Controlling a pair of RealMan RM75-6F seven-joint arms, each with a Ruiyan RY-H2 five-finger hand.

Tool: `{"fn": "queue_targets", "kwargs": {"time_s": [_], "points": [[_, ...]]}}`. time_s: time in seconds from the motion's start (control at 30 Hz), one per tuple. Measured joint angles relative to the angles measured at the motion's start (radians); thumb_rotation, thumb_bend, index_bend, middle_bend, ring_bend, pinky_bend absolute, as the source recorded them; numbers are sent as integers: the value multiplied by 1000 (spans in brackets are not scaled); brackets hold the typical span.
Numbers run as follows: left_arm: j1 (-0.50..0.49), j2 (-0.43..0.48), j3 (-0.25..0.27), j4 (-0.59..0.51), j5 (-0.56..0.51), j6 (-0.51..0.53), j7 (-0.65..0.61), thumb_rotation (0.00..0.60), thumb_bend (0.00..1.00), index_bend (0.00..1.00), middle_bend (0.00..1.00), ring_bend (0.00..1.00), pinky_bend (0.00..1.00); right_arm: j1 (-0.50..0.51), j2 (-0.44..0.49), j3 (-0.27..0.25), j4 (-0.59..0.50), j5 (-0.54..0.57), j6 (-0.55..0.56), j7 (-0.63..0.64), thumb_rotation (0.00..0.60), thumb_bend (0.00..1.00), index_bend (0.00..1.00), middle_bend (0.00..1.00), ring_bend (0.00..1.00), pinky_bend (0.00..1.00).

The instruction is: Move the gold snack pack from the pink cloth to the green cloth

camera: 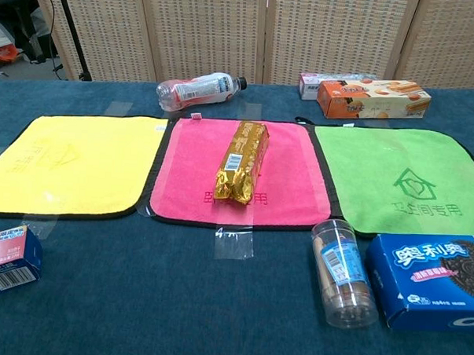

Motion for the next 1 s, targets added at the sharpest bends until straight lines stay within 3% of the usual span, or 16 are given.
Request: {"fn": "queue_targets", "kwargs": {"time_s": [0.4, 0.43, 0.57, 0.63, 0.8, 0.87, 1.0], "points": [[-19, 10, -5, 9, -8, -37, -23, 600, 11, 0, 0, 0, 0, 39, 20, -3, -45, 30, -107, -22, 600, 23, 0, 0, 0, 0], [-23, 9, -7, 10, -8, -43, -21, 600, 12, 0, 0, 0, 0, 49, 23, 1, -50, 32, -120, -34, 600, 101, 0, 0, 0, 0], [-37, 5, -14, 9, -24, -66, -9, 600, 18, 0, 0, 0, 0, 136, 39, 48, -89, 44, -217, -81, 600, 617, 4, 0, 0, 0], [-53, -1, -22, 9, -37, -88, 1, 600, 32, 0, 0, 0, 0, 199, 40, 84, -101, 51, -272, -112, 600, 738, 25, 0, 0, 0], [-80, -24, -36, 21, -31, -102, 21, 600, 38, 0, 0, 0, 0, 394, 23, 177, -121, 93, -480, -190, 600, 838, 109, 23, 0, 9], [-85, -25, -39, 21, -39, -111, 24, 600, 40, 0, 0, 0, 0, 480, -2, 206, -109, 114, -567, -215, 600, 923, 134, 50, 0, 19], [-95, -24, -49, 18, -71, -132, 32, 600, 40, 0, 0, 0, 0, 613, -65, 239, -71, 160, -707, -275, 600, 1000, 181, 106, 0, 19]]}}
